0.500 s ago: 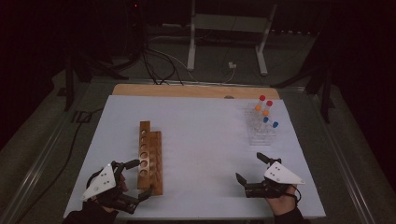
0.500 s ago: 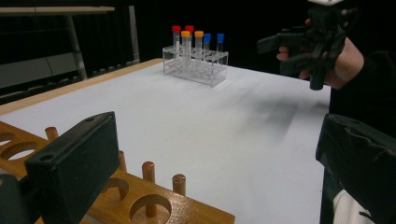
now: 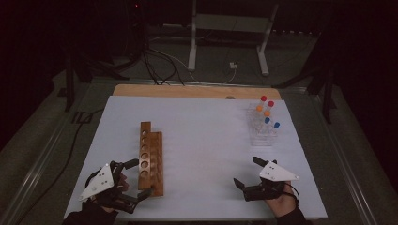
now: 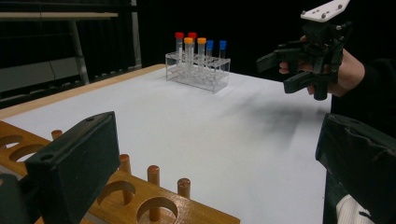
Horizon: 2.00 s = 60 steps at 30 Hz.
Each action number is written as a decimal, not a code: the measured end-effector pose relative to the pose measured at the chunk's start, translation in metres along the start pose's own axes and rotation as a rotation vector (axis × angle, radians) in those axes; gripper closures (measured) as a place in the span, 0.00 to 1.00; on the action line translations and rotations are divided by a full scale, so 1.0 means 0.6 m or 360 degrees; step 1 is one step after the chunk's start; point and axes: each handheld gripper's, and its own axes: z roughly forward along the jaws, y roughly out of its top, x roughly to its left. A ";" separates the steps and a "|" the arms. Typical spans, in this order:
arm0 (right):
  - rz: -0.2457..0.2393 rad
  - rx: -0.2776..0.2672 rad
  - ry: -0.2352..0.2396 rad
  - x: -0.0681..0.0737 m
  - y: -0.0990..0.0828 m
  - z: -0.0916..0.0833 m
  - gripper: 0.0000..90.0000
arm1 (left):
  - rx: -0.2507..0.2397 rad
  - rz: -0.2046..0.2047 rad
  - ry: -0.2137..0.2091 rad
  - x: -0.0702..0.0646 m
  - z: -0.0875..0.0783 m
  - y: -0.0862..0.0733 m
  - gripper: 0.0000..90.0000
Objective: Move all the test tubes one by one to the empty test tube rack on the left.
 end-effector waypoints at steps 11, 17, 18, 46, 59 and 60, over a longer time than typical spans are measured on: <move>0.0012 0.0079 0.0067 0.012 0.015 0.000 0.00 | 0.0005 -0.0001 0.0007 0.000 0.000 0.000 0.01; 0.0031 0.0059 0.0093 0.017 0.037 -0.004 0.00 | 0.0003 0.0003 0.0012 -0.001 0.000 0.001 0.01; 0.0049 0.0048 0.0112 0.017 0.043 -0.004 0.00 | 0.0002 0.0006 0.0013 -0.001 0.000 0.001 0.01; 0.0385 -0.0243 -0.0410 -0.136 0.129 -0.023 0.00 | -0.0020 -0.0009 0.0017 0.000 -0.003 0.002 0.01; 0.0557 -0.0063 -0.0595 -0.208 0.087 -0.014 0.01 | -0.0024 -0.0013 0.0025 -0.001 -0.004 0.002 0.01; 0.0569 -0.0042 -0.0600 -0.210 0.084 -0.012 0.02 | -0.0020 -0.0010 0.0028 -0.001 -0.004 0.002 0.01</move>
